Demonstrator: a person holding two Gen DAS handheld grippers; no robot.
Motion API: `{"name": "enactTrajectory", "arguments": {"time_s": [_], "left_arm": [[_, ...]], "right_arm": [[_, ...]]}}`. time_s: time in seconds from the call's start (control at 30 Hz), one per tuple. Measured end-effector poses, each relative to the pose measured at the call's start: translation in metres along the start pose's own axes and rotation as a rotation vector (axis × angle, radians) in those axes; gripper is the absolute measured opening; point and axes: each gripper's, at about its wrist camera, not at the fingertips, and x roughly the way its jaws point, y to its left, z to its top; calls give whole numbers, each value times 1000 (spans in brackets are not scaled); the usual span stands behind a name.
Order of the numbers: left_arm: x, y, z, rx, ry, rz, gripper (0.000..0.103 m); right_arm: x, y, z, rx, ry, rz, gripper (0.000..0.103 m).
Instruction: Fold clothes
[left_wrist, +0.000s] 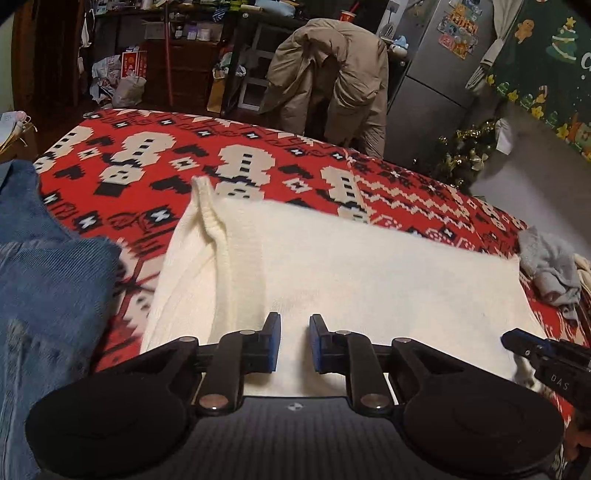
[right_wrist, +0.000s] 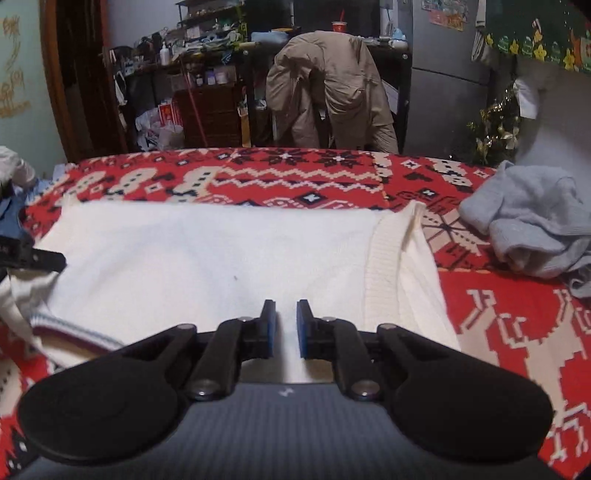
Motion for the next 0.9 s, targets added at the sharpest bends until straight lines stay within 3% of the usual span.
{"name": "enactTrajectory", "arguments": {"time_s": [0.13,0.23,0.33,0.43,0.57,0.73,0.9], "left_arm": [[-14,-6,-9,96,25,24,18],[-23,-4,-11,43,26,25,18],[-29,-11,-12,44,4,-27,18],[-24,-29,-21,166,11,-18,18],[-24,-41,-36,278,18,43,23],[-31,-30,-34,216,21,64,25],[-33,-12,-25,85,2,60,25]], "right_arm": [[-20,-9,-12,30,30,8,11],[-32,-14,-15,62,42,11,11],[-43,-7,-13,46,-1,33,16],[-46,12,-12,-28,-39,103,16],[-34,30,-24,-140,45,102,16],[-45,18,-20,-89,6,124,16],[-38,-27,-17,125,31,-26,16]]}}
